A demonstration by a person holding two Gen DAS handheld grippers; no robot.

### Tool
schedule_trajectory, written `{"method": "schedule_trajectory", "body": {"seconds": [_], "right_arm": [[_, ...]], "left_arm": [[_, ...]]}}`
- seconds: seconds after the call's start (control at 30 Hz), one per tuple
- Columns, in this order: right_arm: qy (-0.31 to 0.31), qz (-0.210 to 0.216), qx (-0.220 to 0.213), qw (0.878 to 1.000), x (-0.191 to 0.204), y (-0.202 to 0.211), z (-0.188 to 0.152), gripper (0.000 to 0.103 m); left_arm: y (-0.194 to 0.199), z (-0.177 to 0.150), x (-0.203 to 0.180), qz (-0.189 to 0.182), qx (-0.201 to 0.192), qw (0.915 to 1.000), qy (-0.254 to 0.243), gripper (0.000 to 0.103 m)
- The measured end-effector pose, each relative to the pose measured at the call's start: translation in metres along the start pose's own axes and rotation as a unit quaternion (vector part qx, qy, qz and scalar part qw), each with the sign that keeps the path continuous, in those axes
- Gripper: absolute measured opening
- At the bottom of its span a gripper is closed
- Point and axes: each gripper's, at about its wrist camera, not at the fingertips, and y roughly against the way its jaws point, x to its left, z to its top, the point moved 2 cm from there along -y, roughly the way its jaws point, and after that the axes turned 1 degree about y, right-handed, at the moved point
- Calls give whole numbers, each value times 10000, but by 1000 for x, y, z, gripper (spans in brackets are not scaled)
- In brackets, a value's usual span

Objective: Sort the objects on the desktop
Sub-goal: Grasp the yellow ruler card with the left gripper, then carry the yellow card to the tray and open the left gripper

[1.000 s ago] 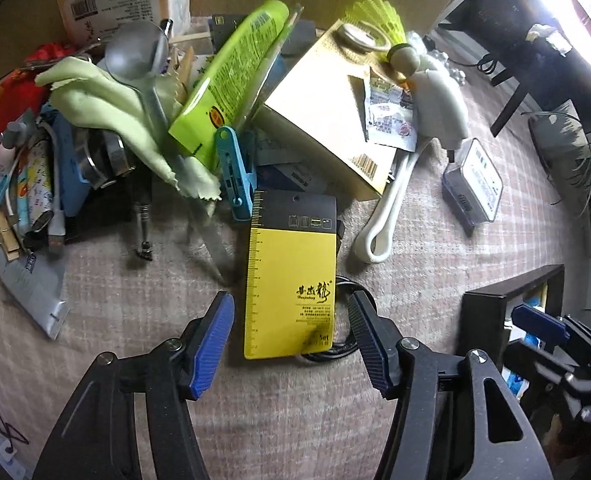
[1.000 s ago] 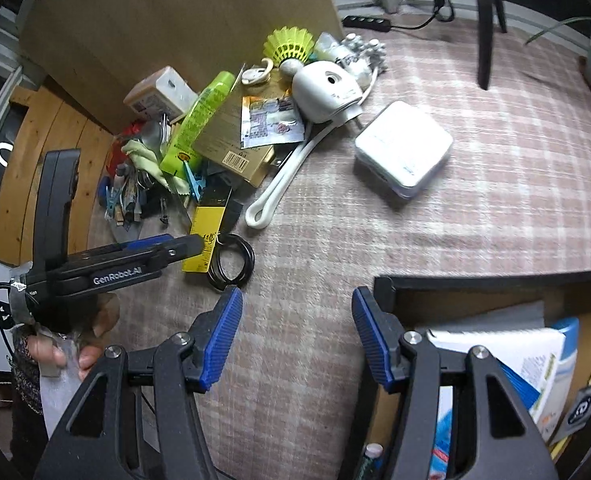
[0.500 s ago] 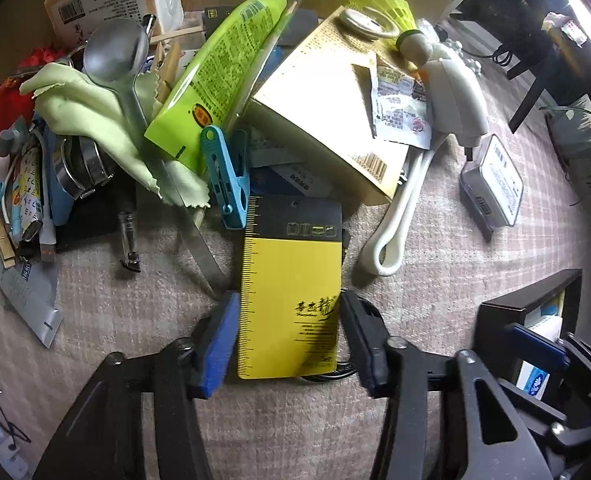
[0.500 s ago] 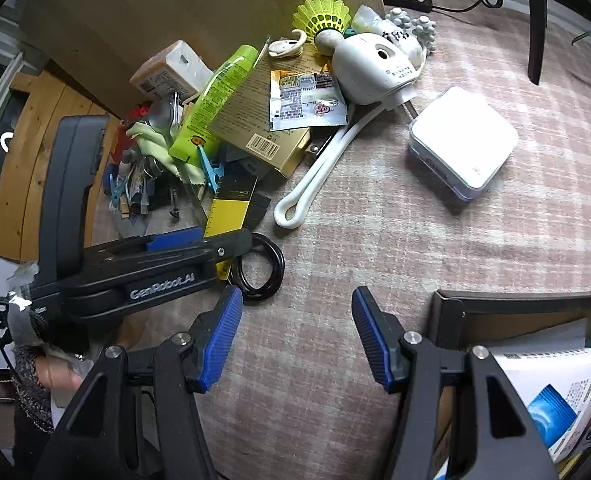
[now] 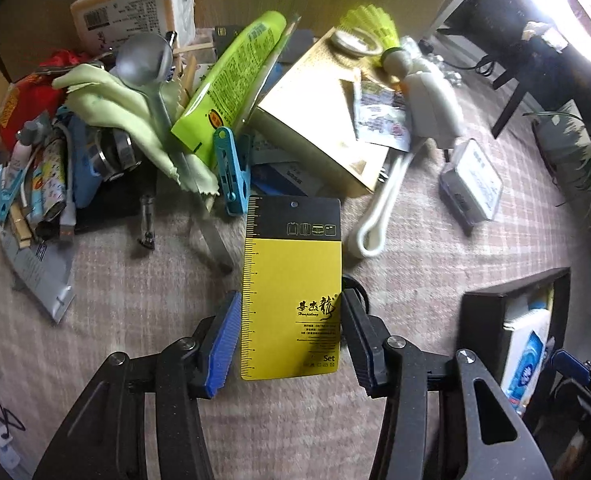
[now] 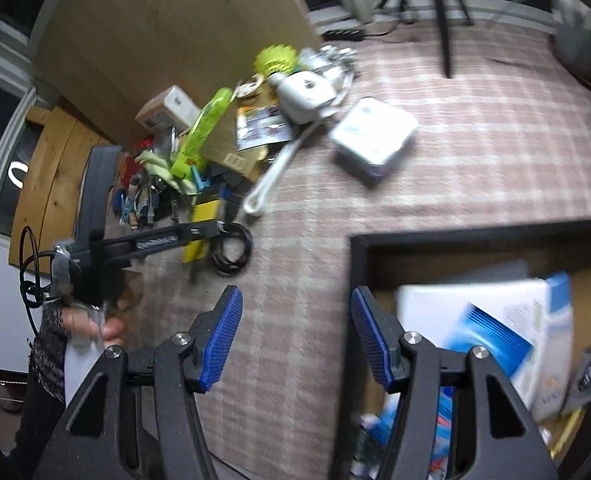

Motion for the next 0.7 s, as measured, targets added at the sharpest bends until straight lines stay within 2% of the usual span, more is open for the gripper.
{"method": "schedule_trajectory", "body": {"seconds": [0.17, 0.3, 0.53, 0.7], "right_arm": [[-410, -188, -237, 9987, -43, 36, -29, 56], [-693, -438, -374, 9959, -78, 59, -55, 56], [-1025, -726, -452, 9910, -120, 87, -95, 56], [-1241, -776, -474, 9881, -145, 102, -122, 56]], "left_arm": [[18, -12, -17, -138, -73, 9997, -197, 47], [34, -17, -48, -302, -123, 9980, -533, 47], [34, -60, -148, -589, -63, 9885, -1389, 47], [30, -84, -199, -670, 46, 9815, -1795, 47]]}}
